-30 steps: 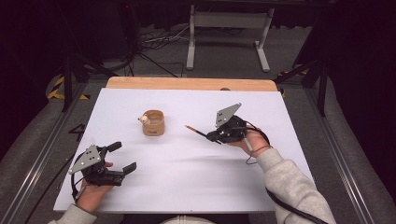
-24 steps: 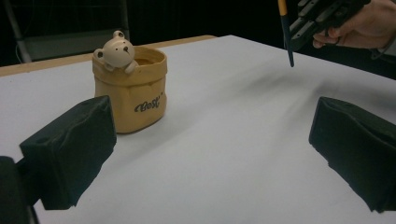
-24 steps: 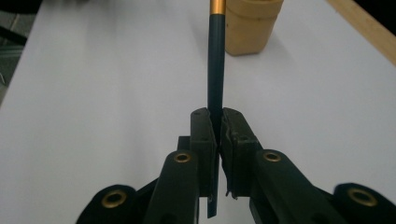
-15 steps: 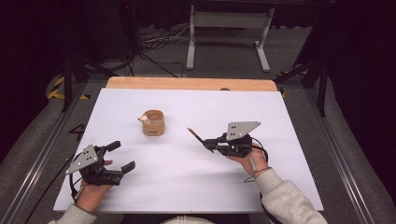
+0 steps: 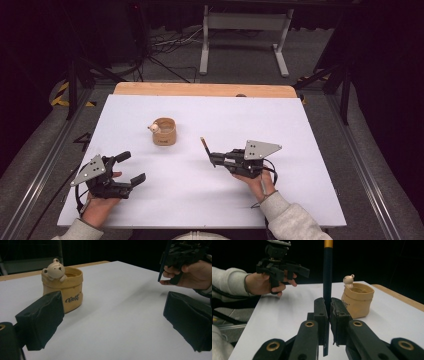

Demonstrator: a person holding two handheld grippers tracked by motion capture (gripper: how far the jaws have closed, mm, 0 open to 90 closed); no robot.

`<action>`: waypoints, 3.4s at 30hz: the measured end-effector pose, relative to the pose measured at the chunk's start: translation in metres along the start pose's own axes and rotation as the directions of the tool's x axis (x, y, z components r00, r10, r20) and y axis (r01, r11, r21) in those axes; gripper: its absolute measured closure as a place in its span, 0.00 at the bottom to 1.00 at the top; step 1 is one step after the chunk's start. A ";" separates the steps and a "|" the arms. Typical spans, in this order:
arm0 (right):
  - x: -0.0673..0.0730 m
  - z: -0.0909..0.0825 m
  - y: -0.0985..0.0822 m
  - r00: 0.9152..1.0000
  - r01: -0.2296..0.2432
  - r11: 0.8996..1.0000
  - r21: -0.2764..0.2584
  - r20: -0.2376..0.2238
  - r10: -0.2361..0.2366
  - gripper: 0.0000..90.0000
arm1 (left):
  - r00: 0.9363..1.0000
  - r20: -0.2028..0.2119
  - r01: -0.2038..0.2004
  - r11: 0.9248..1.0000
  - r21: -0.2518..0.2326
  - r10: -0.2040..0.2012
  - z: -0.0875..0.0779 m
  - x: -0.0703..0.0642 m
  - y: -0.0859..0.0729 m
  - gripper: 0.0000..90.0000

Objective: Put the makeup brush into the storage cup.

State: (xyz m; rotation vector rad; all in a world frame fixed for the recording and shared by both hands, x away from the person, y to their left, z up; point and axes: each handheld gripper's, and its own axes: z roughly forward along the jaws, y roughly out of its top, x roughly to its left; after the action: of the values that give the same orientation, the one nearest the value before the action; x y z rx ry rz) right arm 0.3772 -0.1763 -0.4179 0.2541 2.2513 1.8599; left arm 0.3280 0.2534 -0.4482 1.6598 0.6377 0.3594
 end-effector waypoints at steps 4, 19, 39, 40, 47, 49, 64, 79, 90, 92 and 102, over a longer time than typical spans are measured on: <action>0.004 0.005 -0.005 1.000 -0.016 1.000 -0.025 0.001 0.016 0.93 | 1.000 0.008 -0.004 1.000 0.002 0.004 0.001 0.000 0.000 0.05; 0.011 0.012 -0.014 1.000 -0.010 0.999 -0.052 0.027 0.011 0.93 | 0.999 0.042 -0.008 1.000 0.018 0.007 0.010 -0.006 0.005 0.03; 0.015 0.018 -0.016 1.000 -0.013 0.999 -0.045 0.021 0.014 0.93 | 0.987 0.158 -0.037 0.999 -0.023 0.040 0.052 -0.024 0.042 0.03; 0.015 0.018 -0.016 1.000 -0.015 0.999 -0.046 0.022 0.016 0.93 | 0.986 0.162 -0.038 0.999 -0.025 0.041 0.053 -0.025 0.044 0.03; 0.014 0.019 -0.018 1.000 -0.020 0.999 -0.044 0.020 0.021 0.93 | 0.981 0.191 -0.042 0.998 -0.036 0.048 0.066 -0.030 0.054 0.03; 0.014 0.019 -0.019 1.000 -0.018 0.999 -0.040 0.025 0.019 0.93 | 0.979 0.199 -0.037 0.998 -0.040 0.045 0.071 -0.032 0.057 0.03; 0.014 0.021 -0.020 1.000 -0.020 0.999 -0.036 0.019 0.021 0.93 | 0.963 0.264 -0.045 0.999 -0.029 0.051 0.099 -0.044 0.071 0.03; 0.015 0.023 -0.020 1.000 -0.023 0.999 -0.032 0.009 0.023 0.93 | 0.949 0.311 -0.049 0.999 -0.005 0.048 0.122 -0.053 0.075 0.08; 0.015 0.023 -0.021 1.000 -0.021 0.999 -0.027 0.003 0.022 0.93 | 0.952 0.304 -0.037 0.999 0.012 0.031 0.124 -0.055 0.073 0.47; 0.015 0.024 -0.021 1.000 -0.020 0.999 -0.025 0.005 0.020 0.93 | 0.954 0.299 -0.042 0.999 0.015 0.035 0.123 -0.056 0.073 0.51; 0.015 0.023 -0.021 1.000 -0.021 1.000 -0.024 0.004 0.021 0.93 | 0.951 0.306 -0.043 0.999 0.026 0.032 0.124 -0.059 0.072 0.83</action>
State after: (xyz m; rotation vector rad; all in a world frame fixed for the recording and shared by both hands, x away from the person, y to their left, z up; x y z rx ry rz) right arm 0.3691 -0.1543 -0.4436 0.2786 2.2307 1.8931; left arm 0.3660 0.1129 -0.3949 1.7157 0.3816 0.1139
